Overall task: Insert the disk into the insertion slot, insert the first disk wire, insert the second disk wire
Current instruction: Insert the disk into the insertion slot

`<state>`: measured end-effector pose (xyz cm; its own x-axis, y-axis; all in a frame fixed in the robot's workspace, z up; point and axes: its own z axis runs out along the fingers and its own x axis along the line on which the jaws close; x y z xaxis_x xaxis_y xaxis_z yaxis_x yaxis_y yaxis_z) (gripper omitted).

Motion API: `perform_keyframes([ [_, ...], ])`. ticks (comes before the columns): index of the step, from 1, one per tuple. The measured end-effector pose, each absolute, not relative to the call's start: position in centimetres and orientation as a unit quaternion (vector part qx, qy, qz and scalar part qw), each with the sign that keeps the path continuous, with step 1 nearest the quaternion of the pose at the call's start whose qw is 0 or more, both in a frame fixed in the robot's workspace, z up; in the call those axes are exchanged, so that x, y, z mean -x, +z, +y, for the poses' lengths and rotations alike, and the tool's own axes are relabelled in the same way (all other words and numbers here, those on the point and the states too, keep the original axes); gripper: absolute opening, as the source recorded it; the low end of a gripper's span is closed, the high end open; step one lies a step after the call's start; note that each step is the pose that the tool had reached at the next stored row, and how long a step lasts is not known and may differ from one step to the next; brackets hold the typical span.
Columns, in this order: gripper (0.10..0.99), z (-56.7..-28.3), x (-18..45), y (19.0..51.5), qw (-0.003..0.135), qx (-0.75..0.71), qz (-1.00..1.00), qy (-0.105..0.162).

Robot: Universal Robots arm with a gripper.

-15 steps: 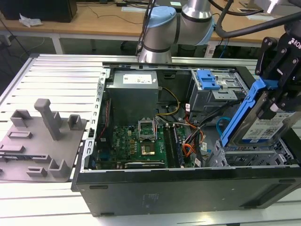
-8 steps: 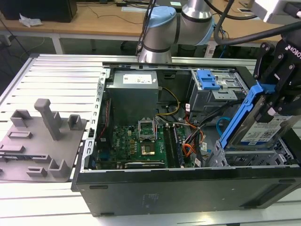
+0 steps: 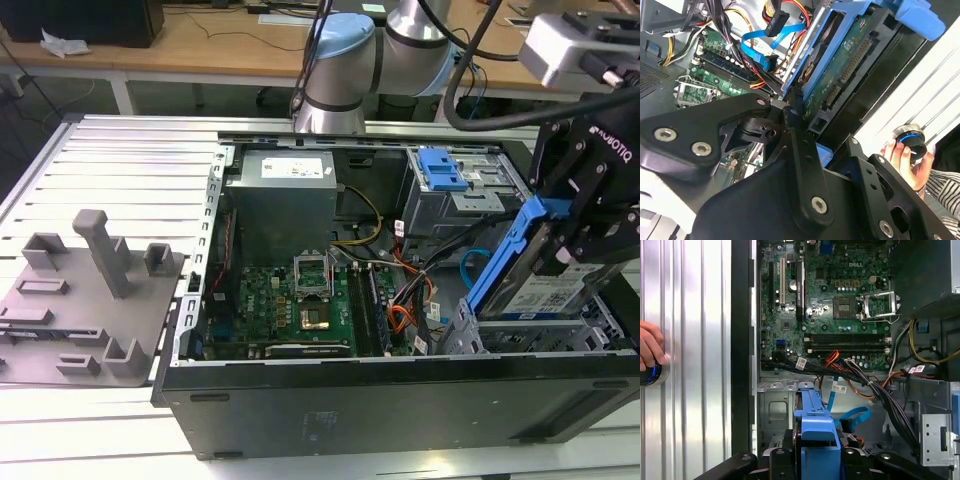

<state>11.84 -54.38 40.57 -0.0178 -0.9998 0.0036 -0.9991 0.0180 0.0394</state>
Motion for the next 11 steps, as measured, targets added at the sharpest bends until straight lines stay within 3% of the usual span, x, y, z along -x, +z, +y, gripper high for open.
perform_keyframes([
  [9,0.376,-54.38,-11.84,40.04,0.015,-0.701,-0.713,-0.013],
  [10,0.439,-54.38,-11.84,40.04,0.015,-0.701,-0.713,-0.013],
  [11,0.439,-54.38,-11.84,40.03,0.015,-0.701,-0.713,-0.013],
])
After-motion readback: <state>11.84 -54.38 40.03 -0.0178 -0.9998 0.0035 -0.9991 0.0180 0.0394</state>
